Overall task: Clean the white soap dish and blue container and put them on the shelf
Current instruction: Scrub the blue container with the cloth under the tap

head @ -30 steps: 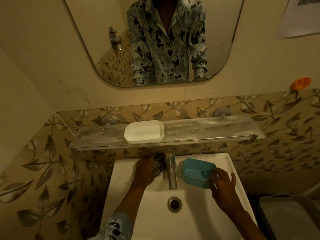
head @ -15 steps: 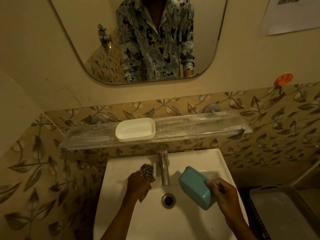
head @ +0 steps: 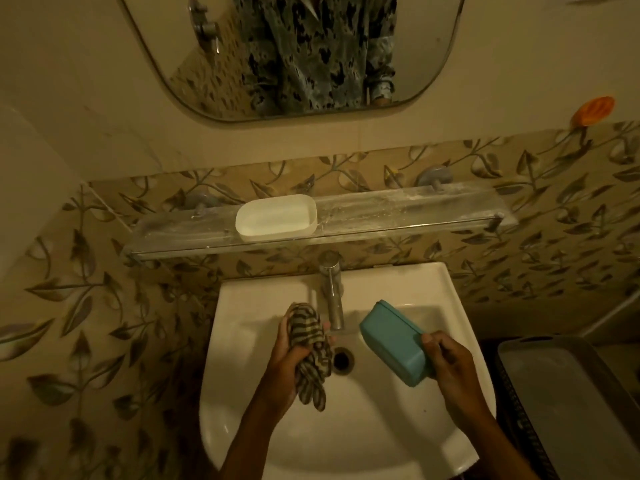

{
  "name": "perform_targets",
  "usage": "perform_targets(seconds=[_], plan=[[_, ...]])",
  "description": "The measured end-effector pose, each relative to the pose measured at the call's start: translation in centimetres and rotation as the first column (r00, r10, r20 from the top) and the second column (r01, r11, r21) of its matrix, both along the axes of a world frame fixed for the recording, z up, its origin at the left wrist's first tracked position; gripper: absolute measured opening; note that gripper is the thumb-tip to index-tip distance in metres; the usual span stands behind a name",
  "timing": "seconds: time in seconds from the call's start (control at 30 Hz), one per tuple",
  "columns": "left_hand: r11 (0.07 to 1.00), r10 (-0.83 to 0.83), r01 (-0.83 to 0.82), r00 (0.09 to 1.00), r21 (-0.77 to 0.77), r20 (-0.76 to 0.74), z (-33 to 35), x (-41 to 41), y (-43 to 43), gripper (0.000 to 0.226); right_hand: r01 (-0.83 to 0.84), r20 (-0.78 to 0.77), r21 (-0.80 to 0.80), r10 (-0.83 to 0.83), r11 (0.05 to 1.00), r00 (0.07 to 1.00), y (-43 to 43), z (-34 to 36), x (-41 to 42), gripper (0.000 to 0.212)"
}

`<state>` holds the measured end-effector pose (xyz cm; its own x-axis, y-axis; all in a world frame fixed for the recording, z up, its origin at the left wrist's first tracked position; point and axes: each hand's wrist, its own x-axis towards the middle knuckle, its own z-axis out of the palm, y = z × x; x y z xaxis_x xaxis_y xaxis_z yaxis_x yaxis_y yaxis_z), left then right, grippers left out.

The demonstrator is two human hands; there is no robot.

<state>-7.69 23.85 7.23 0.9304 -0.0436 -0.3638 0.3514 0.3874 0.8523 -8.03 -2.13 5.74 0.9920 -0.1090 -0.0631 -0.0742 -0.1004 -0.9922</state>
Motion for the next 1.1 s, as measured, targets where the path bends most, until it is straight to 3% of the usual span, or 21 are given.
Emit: perform_targets(seconds=[0.07,0.13,0.27,0.37,0.53,0.73,0.87,0.93,1.1], plan=[[0.957,-0.055,0.027,0.994,0.29,0.089,1.9,0.1,-1.3,0.063,-0.026,0.025,-0.005,0.026,1.0,0.999,0.5,0.3,-0.3,0.042],[0.855,-0.078,-0.02,0.983,0.518,0.167,3.7,0.5,-2.7,0.056,-0.058,0.046,0.003,0.058,0.998,0.997,0.9,0.6,-0.6,0.03],[0.714,-0.164,-0.032,0.964,0.699,0.211,4.8,1.0,-5.5,0.051,-0.11,0.068,0.012,0.109,0.994,0.992,1.8,1.1,-1.0,0.028],[0.485,-0.294,0.022,0.946,0.874,0.139,4.0,0.4,-7.9,0.061,-0.13,0.092,-0.002,0.13,0.991,0.987,2.7,1.5,-0.5,0.033],[0.394,-0.376,-0.083,0.894,0.916,0.242,3.8,-1.6,-11.6,0.062,-0.119,0.087,0.009,0.118,0.993,0.989,2.6,1.4,0.3,0.033],[0.415,-0.414,-0.127,0.855,0.901,0.311,1.5,-1.1,-9.9,0.057,-0.166,0.092,-0.034,0.168,0.986,0.981,3.0,1.1,-0.7,0.039],[0.377,-0.254,-0.094,0.946,0.921,0.201,2.2,1.2,-7.4,0.06,-0.183,0.128,-0.024,0.184,0.983,0.975,3.5,1.4,-1.3,0.03],[0.424,-0.169,-0.087,0.97,0.902,0.173,2.4,2.2,-6.6,0.057,-0.192,0.143,-0.019,0.193,0.981,0.971,3.7,1.5,-1.5,0.028],[0.399,-0.206,-0.095,0.96,0.912,0.19,3.4,-0.3,-8.9,0.066,-0.15,0.146,0.014,0.146,0.989,0.978,4.5,1.4,-0.7,0.028]])
